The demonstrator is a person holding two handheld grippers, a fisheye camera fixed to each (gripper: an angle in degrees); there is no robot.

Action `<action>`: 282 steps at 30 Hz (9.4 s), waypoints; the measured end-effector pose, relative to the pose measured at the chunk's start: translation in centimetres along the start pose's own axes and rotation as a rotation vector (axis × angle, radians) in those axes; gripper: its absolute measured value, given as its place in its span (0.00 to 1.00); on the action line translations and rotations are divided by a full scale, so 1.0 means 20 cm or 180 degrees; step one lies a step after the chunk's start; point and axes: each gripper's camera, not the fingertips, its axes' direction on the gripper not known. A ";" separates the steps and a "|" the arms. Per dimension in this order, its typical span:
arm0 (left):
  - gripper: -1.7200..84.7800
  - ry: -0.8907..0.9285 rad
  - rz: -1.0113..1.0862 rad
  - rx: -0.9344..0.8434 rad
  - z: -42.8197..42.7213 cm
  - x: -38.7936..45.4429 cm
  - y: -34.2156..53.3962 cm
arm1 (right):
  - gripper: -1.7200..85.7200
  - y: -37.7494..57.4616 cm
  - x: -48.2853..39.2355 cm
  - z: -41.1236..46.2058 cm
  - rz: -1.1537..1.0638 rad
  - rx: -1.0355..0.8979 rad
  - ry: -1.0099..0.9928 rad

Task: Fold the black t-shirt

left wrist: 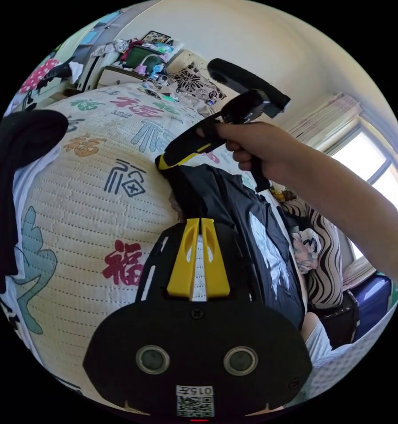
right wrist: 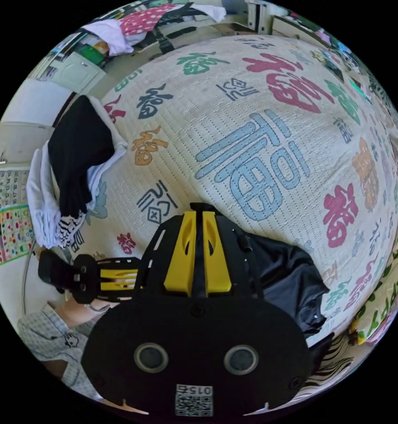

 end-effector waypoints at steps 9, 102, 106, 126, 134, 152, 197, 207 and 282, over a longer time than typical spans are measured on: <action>0.01 0.0178 -0.0830 0.0730 -0.40 -0.14 0.23 | 0.10 -0.16 -0.26 -0.06 -0.0688 -0.0199 -0.0707; 0.10 -0.0146 0.0933 -0.1274 1.52 1.04 -0.96 | 0.10 2.27 2.77 0.05 0.0998 0.0742 0.0000; 0.04 -0.0177 0.1148 -0.1745 1.77 1.07 -1.03 | 0.02 2.26 2.83 0.08 0.0986 0.0642 0.0104; 0.09 0.0016 0.0929 -0.0924 1.11 0.94 -0.43 | 0.11 2.29 2.65 -0.01 0.0193 0.1204 -0.1159; 0.09 -0.0244 0.1070 -0.1203 1.24 1.17 -0.03 | 0.06 2.38 2.50 0.37 0.0445 0.0720 -0.1612; 0.03 0.0201 0.1049 -0.1335 1.45 1.35 0.02 | 0.06 2.44 2.77 0.23 0.0489 -0.0095 -0.1324; 0.02 -0.0339 0.1300 -0.1358 1.83 1.24 -1.12 | 0.02 3.42 3.01 -0.30 0.1229 0.1323 -0.0584; 0.02 -0.0541 0.1395 -0.0635 1.57 1.42 -1.14 | 0.02 3.73 2.89 -0.69 0.1658 0.1898 -0.0225; 0.10 0.0309 0.0208 -0.0828 0.37 0.58 0.56 | 0.09 5.58 1.89 0.44 0.1939 0.2003 -0.1731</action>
